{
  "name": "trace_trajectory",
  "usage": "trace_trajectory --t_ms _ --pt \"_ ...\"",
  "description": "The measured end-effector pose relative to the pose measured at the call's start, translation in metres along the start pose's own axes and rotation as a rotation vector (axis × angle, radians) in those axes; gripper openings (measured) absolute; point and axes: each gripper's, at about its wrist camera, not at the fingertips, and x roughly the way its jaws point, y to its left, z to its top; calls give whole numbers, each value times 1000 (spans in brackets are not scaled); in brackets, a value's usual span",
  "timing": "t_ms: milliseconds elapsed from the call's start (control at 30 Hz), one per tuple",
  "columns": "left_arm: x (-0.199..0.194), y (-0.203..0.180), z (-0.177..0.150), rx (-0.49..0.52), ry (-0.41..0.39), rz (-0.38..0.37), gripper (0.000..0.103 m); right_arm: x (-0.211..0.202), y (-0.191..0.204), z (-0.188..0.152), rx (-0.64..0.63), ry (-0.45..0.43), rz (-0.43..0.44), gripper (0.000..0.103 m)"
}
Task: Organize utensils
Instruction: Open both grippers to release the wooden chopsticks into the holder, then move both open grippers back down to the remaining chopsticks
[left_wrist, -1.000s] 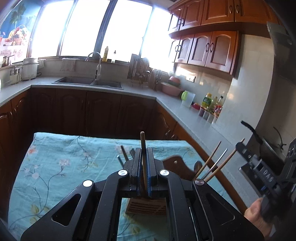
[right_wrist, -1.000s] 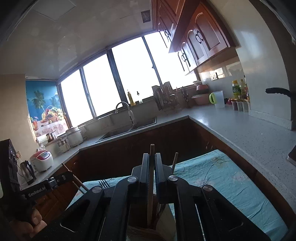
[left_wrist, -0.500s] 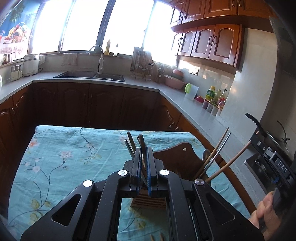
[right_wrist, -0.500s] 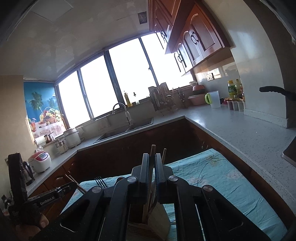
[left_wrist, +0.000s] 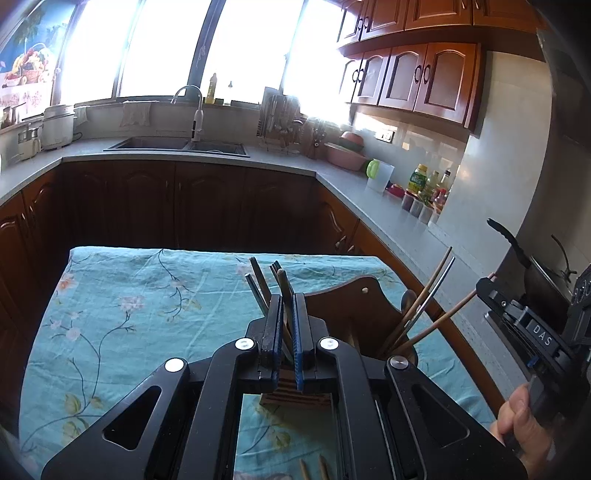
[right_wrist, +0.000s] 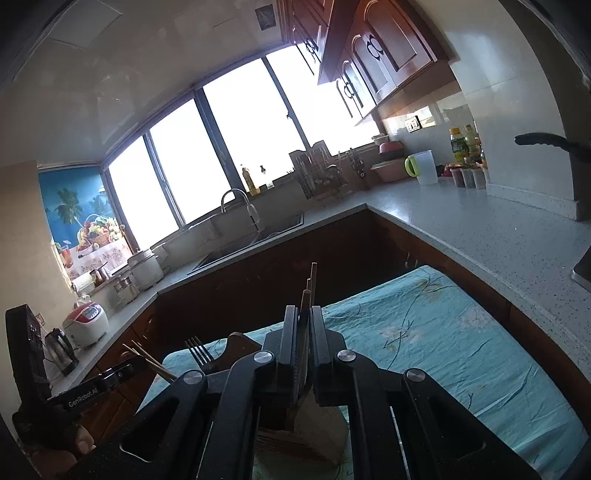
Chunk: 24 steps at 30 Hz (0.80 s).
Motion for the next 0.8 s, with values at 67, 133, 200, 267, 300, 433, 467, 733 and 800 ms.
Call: trace_trajectory --t_ms 67,133,200,267,300,433,467,733,800 --pt "-1 -1 0 1 0 0 6 -1 -1 -1 5 6 0 11" --pt "-4 -2 1 2 -2 -7 9 -3 -3 1 21 7 10 11" --pt "-9 -3 0 5 -13 -13 18 -5 -6 2 35 9 20 18" --pt "-17 -4 -1 0 -31 -26 36 -9 -7 3 42 4 25 37" --pt "-21 -5 -1 -1 -41 -29 38 -12 -8 4 47 -4 31 46" --pt "-39 -5 -3 -12 -65 -31 47 -27 -8 8 63 -34 46 56" --pt "-43 -4 -5 -20 -70 -30 54 -32 -9 9 66 -41 51 63" --pt "-74 11 -35 -79 -78 16 83 -68 -9 1 81 -80 81 89" --pt "-80 16 -50 -94 -60 33 86 -75 -7 -6 77 -69 91 94"
